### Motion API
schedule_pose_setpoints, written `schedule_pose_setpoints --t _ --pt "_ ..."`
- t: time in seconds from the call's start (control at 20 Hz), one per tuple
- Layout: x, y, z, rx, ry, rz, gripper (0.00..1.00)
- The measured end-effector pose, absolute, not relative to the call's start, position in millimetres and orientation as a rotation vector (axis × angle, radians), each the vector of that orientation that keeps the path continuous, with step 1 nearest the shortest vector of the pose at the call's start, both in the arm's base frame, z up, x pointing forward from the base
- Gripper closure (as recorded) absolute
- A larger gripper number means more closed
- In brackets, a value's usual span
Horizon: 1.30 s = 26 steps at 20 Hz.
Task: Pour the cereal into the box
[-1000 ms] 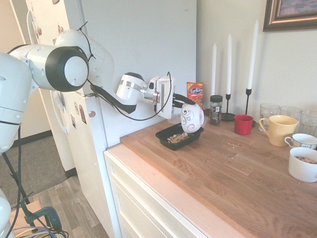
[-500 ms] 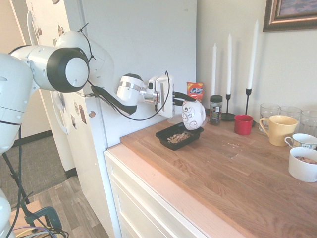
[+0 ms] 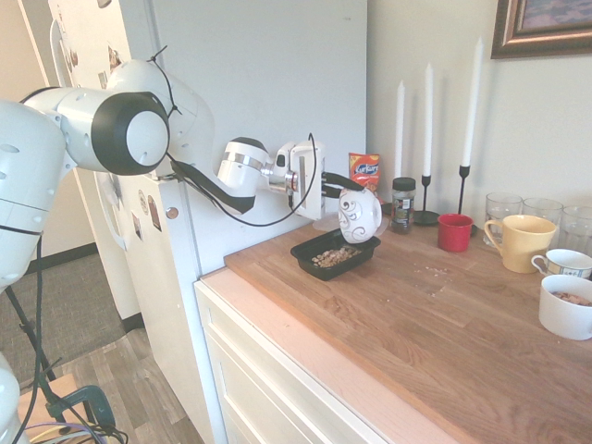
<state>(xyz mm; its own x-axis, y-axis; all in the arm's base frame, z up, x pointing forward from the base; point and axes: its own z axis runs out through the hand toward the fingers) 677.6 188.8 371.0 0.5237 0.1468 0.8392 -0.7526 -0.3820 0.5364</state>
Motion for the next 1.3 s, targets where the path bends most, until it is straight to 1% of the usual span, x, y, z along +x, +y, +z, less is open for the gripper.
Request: schedule_pose_setpoints --t 0.15,0.35,0.65,0.9,1.1,1.3 --pt "682 186 387 1.742 -0.591 1.034 1.00" --pt "691 169 426 1.857 -0.731 0.959 1.00" --pt "700 131 480 2.137 -0.920 0.672 1.00" --pt "714 48 515 2.374 -1.088 0.433 1.00" --pt "720 -29 510 2.533 -1.241 0.241 1.00" --pt "726 -88 478 2.669 -1.400 0.048 1.00"
